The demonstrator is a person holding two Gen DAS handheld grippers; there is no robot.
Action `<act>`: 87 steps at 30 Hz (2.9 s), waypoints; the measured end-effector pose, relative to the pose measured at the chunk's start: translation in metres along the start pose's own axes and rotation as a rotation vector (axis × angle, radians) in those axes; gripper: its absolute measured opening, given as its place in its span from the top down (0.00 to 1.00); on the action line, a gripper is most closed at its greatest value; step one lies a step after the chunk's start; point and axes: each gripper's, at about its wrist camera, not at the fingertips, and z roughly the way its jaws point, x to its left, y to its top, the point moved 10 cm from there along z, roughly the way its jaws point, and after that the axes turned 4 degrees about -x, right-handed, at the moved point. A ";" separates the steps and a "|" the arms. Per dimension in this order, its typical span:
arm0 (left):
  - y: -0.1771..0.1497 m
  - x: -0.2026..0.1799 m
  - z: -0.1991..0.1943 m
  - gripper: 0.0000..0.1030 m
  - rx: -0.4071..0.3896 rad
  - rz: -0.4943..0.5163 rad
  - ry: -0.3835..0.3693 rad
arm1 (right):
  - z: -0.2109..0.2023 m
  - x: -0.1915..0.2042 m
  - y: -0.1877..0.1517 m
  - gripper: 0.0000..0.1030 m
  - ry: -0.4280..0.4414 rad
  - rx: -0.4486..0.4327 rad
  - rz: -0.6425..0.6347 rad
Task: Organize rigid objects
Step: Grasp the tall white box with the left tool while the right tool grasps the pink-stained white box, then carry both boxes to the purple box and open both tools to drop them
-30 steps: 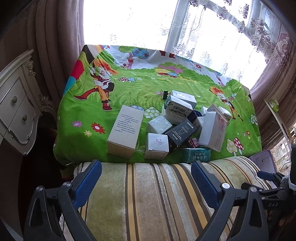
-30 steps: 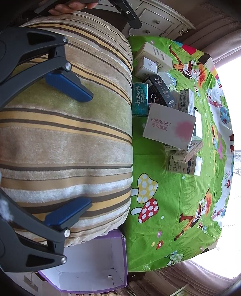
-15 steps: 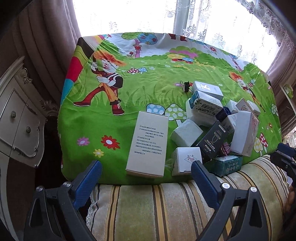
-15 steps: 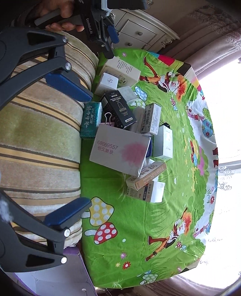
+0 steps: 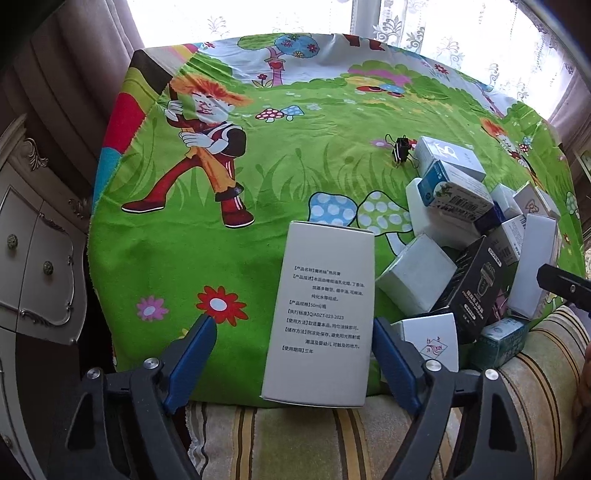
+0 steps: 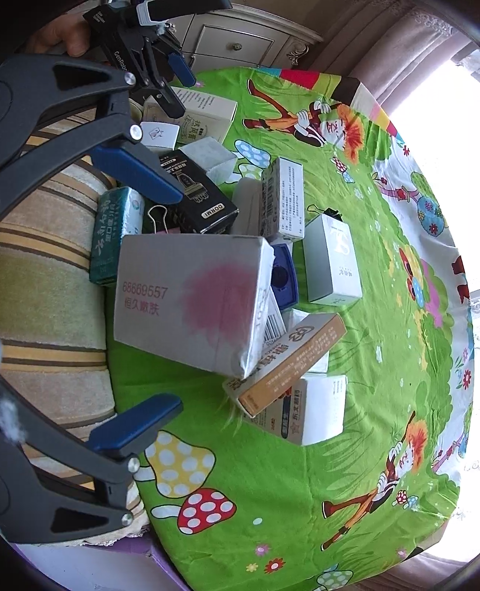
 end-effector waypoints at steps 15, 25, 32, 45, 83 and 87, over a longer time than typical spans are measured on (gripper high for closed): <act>0.005 0.006 -0.019 0.48 -0.090 -0.042 0.034 | -0.002 -0.001 -0.005 0.31 0.035 -0.003 -0.005; 0.007 -0.012 -0.065 0.48 -0.200 -0.101 -0.046 | -0.051 -0.006 -0.001 0.31 0.046 -0.121 -0.067; -0.002 -0.049 -0.090 0.48 -0.224 -0.093 -0.150 | -0.079 -0.022 -0.012 0.31 0.021 -0.156 -0.103; -0.025 -0.142 -0.121 0.49 -0.210 -0.005 -0.327 | -0.130 -0.063 -0.042 0.31 -0.072 -0.213 -0.139; -0.069 -0.421 -0.144 0.48 -0.023 0.324 -0.723 | -0.220 -0.297 -0.110 0.31 -0.547 -0.295 0.116; -0.075 -0.441 -0.143 0.48 0.008 0.342 -0.756 | -0.226 -0.308 -0.113 0.31 -0.568 -0.301 0.135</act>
